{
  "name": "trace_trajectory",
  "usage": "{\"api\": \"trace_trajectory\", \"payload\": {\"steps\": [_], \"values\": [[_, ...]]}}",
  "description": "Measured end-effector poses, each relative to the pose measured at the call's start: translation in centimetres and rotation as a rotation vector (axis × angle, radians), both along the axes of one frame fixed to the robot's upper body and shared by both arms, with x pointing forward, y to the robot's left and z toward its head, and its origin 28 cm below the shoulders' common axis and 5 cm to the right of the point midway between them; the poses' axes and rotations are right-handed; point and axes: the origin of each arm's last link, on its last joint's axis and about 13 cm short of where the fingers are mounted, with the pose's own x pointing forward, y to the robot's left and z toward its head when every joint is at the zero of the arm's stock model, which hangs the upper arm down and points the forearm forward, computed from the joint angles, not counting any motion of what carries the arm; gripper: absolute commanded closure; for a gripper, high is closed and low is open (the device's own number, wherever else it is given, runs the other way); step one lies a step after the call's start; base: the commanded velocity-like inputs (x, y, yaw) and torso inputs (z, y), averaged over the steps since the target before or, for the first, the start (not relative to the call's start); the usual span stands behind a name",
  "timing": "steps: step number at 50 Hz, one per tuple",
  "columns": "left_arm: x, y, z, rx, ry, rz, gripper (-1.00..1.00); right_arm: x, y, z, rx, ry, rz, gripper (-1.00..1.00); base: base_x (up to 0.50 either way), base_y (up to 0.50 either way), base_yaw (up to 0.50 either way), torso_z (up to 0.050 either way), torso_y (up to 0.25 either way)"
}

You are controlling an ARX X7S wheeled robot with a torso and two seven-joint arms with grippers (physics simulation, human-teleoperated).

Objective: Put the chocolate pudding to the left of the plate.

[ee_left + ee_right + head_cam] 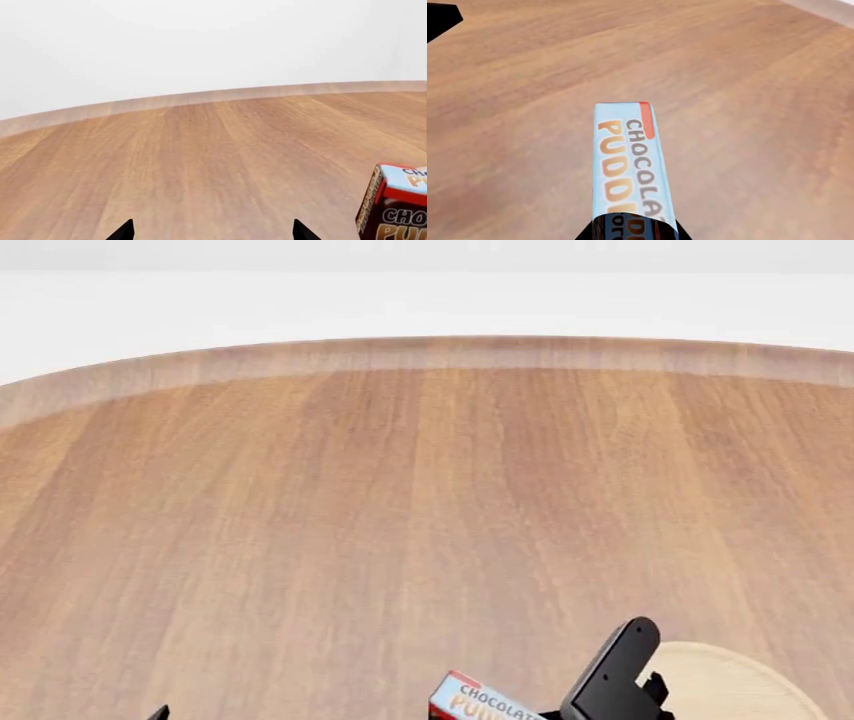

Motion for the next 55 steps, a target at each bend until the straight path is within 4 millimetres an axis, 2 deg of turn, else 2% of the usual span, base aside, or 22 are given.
{"api": "trace_trajectory", "payload": {"steps": [30, 55], "values": [[0.0, -0.1, 0.0, 0.001, 0.000, -0.004, -1.00, 0.5, 0.5, -1.1, -0.009, 0.021, 0.010, 1.00, 0.00, 0.00, 0.00, 0.000, 0.000], [0.0, -0.1, -0.1, 0.002, -0.001, -0.009, -1.00, 0.9, 0.7, -3.0, -0.022, 0.059, 0.008, 1.00, 0.00, 0.00, 0.00, 0.000, 0.000]]}}
